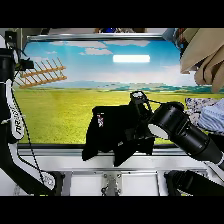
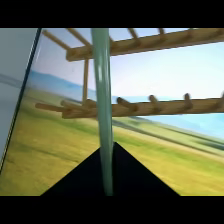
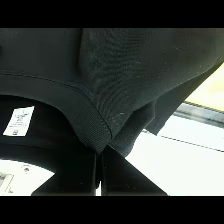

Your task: Fold the clothes and pants, and hang the long-sleeved shirts on hangers.

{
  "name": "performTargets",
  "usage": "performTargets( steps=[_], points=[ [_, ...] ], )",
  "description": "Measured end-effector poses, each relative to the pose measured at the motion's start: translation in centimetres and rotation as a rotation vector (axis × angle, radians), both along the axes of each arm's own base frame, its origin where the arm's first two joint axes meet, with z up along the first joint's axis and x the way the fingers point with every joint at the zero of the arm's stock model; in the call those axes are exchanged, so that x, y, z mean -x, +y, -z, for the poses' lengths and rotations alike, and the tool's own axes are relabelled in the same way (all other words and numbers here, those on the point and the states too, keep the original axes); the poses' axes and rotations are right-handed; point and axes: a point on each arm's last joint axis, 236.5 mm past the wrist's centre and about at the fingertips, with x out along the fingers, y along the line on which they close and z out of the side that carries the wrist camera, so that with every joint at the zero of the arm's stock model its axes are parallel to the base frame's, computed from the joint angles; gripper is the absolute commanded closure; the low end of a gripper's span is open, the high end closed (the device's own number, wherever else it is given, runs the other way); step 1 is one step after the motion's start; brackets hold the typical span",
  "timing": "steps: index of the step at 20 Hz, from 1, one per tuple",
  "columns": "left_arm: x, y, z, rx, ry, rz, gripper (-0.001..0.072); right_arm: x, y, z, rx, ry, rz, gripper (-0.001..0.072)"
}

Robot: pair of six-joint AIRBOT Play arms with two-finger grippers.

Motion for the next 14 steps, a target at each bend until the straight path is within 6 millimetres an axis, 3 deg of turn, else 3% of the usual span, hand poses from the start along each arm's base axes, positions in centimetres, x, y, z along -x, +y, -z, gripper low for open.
performTargets(
  steps=[5, 8, 11, 14],
  points=[
    [0.6, -11.2, -6.4, 0.021, -0.086, 0.157, 0.069, 0.0, 0.0, 0.0, 0.0, 0.0, 0.0, 0.0691],
    [1.9, -17.2, -9.1, 0.03, -0.116, 0.257, 0.069, 0.0, 0.0, 0.0, 0.0, 0.0, 0.0, 0.0691],
    [3.5, -21.4, -10.2, 0.022, -0.101, 0.345, 0.069, 0.0, 0.0, 0.0, 0.0, 0.0, 0.0, 0.0691],
    [5.1, -24.6, -9.6, 0.062, -0.044, 0.422, 0.069, 0.0, 0.0, 0.0, 0.0, 0.0, 0.0, 0.0691]
  ],
)
